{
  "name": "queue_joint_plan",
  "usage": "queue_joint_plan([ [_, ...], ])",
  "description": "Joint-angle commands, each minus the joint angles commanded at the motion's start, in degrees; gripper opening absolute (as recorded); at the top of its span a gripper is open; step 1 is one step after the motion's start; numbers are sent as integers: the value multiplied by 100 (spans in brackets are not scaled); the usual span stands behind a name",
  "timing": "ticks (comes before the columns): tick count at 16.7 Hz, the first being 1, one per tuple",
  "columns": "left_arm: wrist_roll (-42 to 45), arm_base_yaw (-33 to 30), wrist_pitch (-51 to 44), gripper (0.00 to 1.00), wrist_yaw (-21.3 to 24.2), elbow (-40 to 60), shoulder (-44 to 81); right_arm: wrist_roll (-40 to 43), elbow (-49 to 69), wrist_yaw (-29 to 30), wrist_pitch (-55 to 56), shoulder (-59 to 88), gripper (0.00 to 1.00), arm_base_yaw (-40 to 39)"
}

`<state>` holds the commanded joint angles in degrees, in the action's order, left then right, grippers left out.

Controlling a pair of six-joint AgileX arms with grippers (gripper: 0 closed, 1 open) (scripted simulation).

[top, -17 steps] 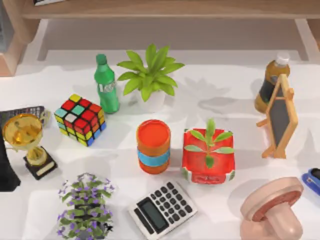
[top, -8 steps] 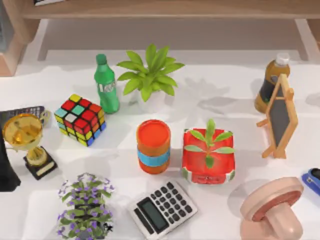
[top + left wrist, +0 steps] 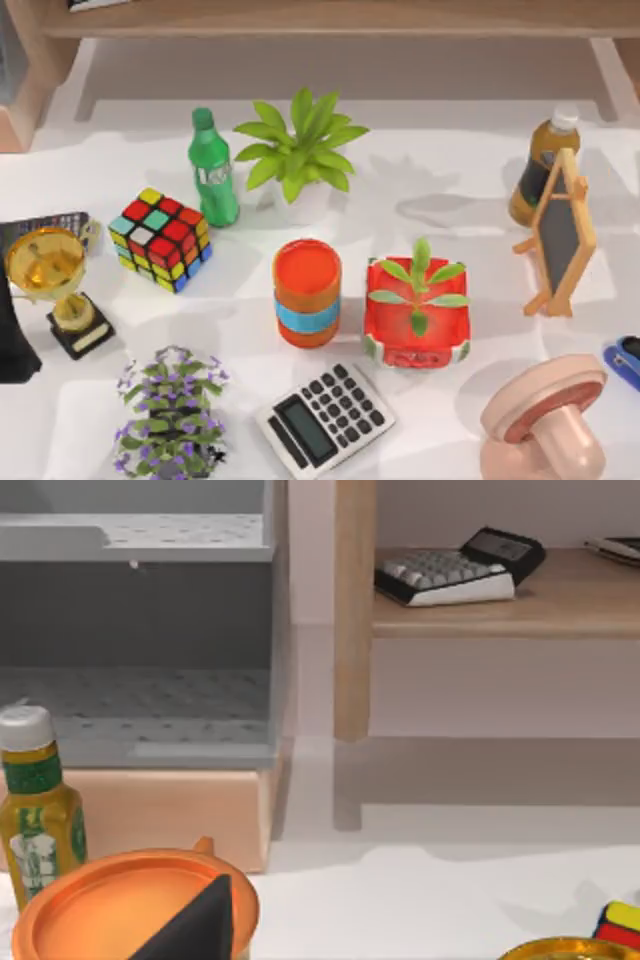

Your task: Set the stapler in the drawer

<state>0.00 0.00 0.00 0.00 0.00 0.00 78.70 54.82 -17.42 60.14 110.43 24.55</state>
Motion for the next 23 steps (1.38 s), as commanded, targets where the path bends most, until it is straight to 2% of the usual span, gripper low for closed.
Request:
queue_joint_plan([
  [3,0,0,0,100,0,0,0,660,462,-359,520,1248,100,117],
  [7,0,0,0,100,0,0,0,1036,794,-657,882,2085,100,174],
  [14,0,0,0,100,0,0,0,1049,810,-665,885,2140,100,146],
  [23,0,0,0,100,0,0,0,1059,1474,-541,543,2441,100,41],
])
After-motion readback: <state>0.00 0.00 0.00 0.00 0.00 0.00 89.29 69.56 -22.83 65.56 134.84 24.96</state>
